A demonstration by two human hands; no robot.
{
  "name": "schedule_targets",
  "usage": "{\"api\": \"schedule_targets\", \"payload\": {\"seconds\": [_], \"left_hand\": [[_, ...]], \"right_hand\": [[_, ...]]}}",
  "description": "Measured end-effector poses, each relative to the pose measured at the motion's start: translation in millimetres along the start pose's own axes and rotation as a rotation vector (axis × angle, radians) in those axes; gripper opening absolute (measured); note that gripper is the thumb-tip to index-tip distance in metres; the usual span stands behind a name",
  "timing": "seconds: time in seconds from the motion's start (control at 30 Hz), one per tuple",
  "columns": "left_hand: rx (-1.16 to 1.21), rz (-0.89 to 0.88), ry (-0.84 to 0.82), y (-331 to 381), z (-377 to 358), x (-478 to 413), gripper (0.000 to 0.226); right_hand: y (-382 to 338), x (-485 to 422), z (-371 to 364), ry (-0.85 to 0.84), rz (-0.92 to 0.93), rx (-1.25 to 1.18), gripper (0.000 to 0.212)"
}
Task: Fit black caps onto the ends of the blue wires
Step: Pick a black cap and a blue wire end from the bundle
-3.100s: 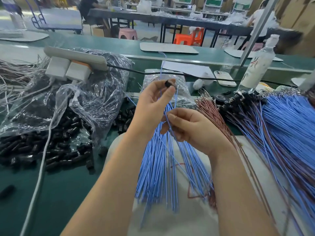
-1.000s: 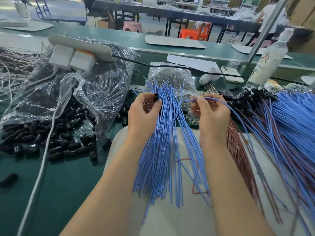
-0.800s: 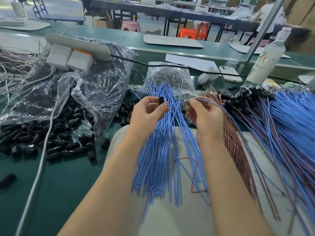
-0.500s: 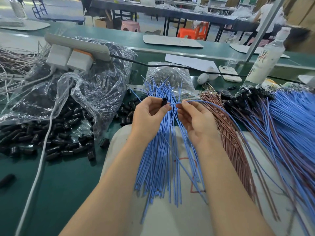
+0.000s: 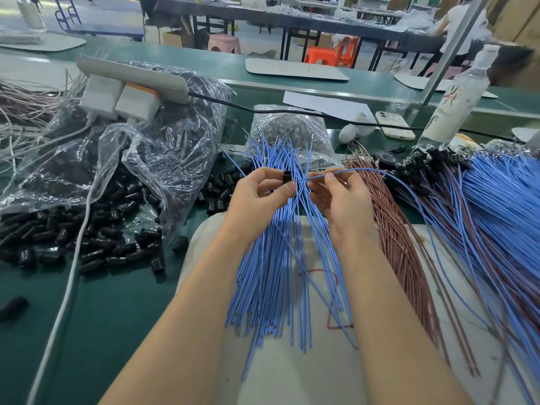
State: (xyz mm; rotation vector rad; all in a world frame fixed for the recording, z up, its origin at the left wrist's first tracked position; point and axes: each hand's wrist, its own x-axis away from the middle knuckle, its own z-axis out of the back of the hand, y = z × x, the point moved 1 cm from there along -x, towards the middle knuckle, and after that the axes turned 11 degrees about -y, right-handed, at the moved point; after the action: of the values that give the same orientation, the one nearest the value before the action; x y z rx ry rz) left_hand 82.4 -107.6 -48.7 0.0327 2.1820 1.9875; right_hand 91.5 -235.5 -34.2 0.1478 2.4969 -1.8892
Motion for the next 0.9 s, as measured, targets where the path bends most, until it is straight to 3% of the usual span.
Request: {"api": "schedule_targets", "payload": {"seconds": [0.2,0.37,0.47,0.53,0.67,0.77,0.9], "left_hand": [[0.048,0.0,-0.02,-1.4,0.8,0.3,0.011],[0.168,-0.012,-0.043,-0.1,-0.4,0.4,0.012],[0.158,-0.028,-0.052,0.1,0.0,1.0,0.013],[0.081,-0.039,-0.038,-0.6,-0.3,0.4,0.012],[-0.322,-0.071,0.055,-5.0,-1.9,-1.6,0.01],[-0.48,-0.133,0.136,-6.8,-0.9,-0.3,0.013],[-0.504,-0.152,0.195,-6.9,1.8,0.0,0.017]], "right_hand": [[-0.1,0.6,0.3,-0.027,-0.021,-0.072,0.021],[0.9,-0.2,0.9,-0.034,-0.209,-0.458,0.015],[4.8,-0.3,-0.1,-0.036,-0.281,-0.539,0.012],[5.8,-1.4,-0.6,-0.003,-0.194,-0.391,0.014],[3.9,0.4,-3.4,0.065,0.122,0.19,0.02],[1.2,2.8,-3.6,0.092,0.225,0.323,0.022],[-2.6,5.3,-2.1,0.082,0.304,0.334,0.022]]}}
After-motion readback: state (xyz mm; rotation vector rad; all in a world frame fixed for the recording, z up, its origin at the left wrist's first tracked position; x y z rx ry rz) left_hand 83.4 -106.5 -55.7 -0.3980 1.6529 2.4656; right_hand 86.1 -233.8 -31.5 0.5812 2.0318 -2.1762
